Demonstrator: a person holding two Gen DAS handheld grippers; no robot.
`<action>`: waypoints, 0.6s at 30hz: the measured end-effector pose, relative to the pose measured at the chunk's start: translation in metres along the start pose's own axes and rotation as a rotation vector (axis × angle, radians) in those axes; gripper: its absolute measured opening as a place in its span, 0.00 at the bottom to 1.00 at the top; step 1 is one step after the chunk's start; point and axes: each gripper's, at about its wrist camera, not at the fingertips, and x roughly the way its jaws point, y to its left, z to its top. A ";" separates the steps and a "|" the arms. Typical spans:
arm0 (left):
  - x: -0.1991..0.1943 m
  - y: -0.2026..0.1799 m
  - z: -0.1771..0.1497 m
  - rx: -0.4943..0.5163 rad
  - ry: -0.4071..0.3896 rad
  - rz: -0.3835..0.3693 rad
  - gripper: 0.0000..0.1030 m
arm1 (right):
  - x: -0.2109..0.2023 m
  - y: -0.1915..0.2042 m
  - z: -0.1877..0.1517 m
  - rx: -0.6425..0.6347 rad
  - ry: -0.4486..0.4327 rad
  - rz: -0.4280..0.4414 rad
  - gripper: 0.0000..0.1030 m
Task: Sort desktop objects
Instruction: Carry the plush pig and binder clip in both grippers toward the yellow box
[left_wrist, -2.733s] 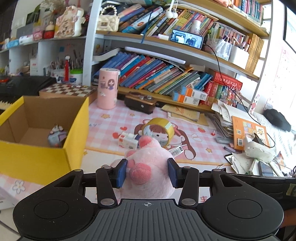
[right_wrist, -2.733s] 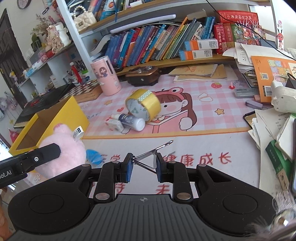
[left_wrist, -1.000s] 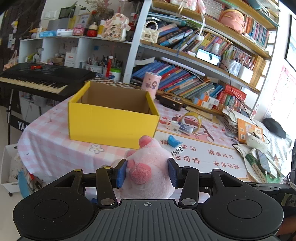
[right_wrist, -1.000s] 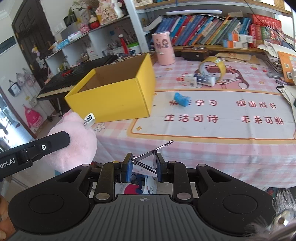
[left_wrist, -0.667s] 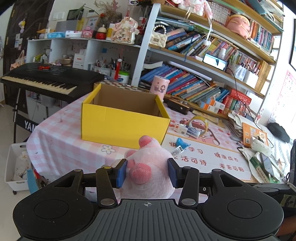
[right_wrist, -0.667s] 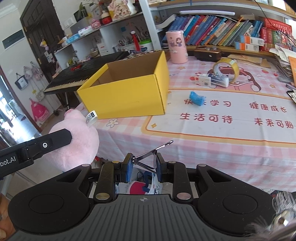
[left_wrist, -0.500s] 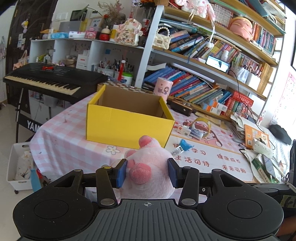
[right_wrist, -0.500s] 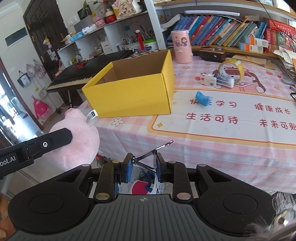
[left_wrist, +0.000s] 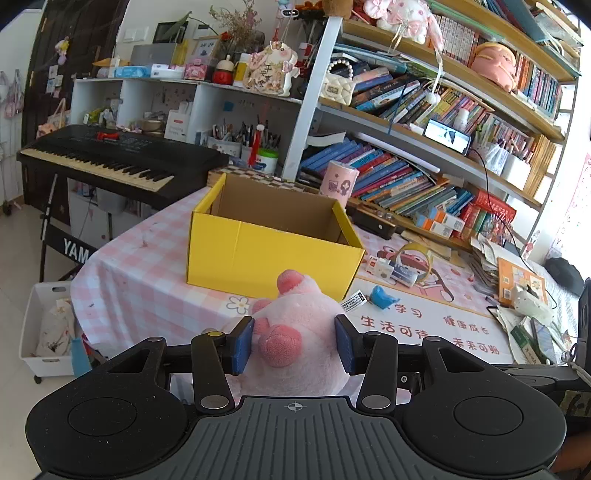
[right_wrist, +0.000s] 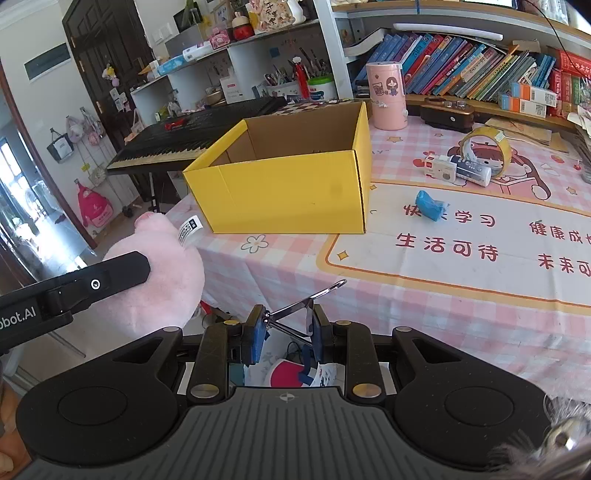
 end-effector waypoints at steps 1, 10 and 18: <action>0.002 0.000 0.000 0.000 0.002 -0.001 0.43 | 0.001 -0.001 0.001 0.001 0.001 0.000 0.23; 0.019 -0.002 0.007 -0.003 0.013 0.015 0.43 | 0.018 -0.011 0.016 -0.001 0.014 0.015 0.23; 0.038 -0.003 0.019 -0.007 0.017 0.043 0.43 | 0.036 -0.019 0.036 -0.031 0.027 0.048 0.23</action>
